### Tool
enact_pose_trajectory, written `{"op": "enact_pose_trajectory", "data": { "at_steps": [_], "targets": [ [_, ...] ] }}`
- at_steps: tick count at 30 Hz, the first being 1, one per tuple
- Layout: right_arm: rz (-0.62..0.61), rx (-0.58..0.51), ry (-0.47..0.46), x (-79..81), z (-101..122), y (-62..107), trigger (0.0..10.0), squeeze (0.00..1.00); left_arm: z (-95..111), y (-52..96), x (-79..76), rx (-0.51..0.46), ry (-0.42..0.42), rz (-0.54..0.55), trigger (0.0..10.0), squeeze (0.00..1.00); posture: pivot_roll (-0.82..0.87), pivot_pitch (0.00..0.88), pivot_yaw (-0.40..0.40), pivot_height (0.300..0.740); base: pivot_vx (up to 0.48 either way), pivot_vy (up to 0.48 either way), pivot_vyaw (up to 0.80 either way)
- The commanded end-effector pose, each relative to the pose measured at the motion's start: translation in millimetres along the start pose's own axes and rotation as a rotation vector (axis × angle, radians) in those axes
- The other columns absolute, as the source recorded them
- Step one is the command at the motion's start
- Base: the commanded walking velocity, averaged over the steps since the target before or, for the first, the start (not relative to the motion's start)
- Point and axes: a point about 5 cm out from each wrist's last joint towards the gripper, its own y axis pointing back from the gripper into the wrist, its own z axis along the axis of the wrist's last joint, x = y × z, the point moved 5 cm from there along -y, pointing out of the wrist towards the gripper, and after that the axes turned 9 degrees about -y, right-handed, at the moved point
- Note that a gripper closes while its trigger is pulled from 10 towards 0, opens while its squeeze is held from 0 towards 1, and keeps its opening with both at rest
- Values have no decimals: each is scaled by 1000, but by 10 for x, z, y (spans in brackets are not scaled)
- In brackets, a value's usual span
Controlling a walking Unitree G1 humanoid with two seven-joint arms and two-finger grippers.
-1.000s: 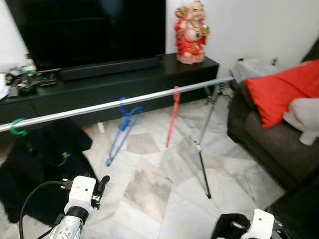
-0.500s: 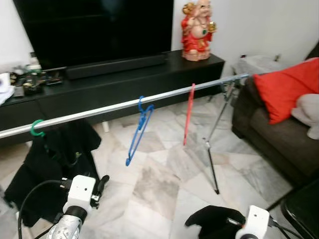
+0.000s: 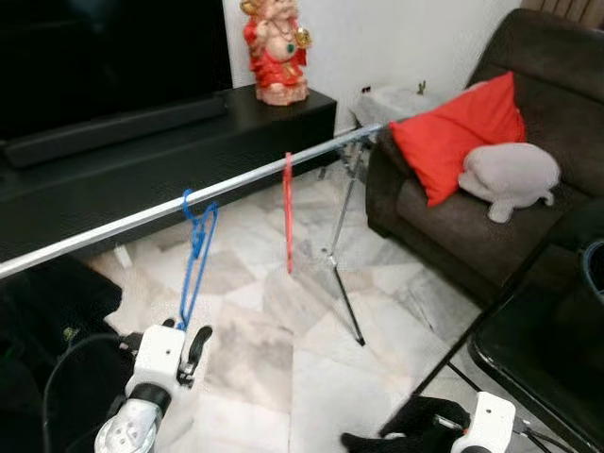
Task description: Hang hanger
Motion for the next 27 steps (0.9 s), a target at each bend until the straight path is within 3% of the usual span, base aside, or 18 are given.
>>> {"op": "enact_pose_trajectory", "data": {
  "at_steps": [1,15,27],
  "targets": [
    [16,-34,-3,65,88,-20,10000,0,-68,57,59,29,-1,14,10000,0,189,0,8,740,0,0,0],
    [15,-21,0,55,43,-8,10000,0,-64,55,62,29,3,13,10000,0,190,0,10,740,0,0,0],
    [26,-5,5,86,23,-12,10000,0,-64,48,63,30,8,16,10000,0,192,0,7,740,272,0,0]
  ]
}}
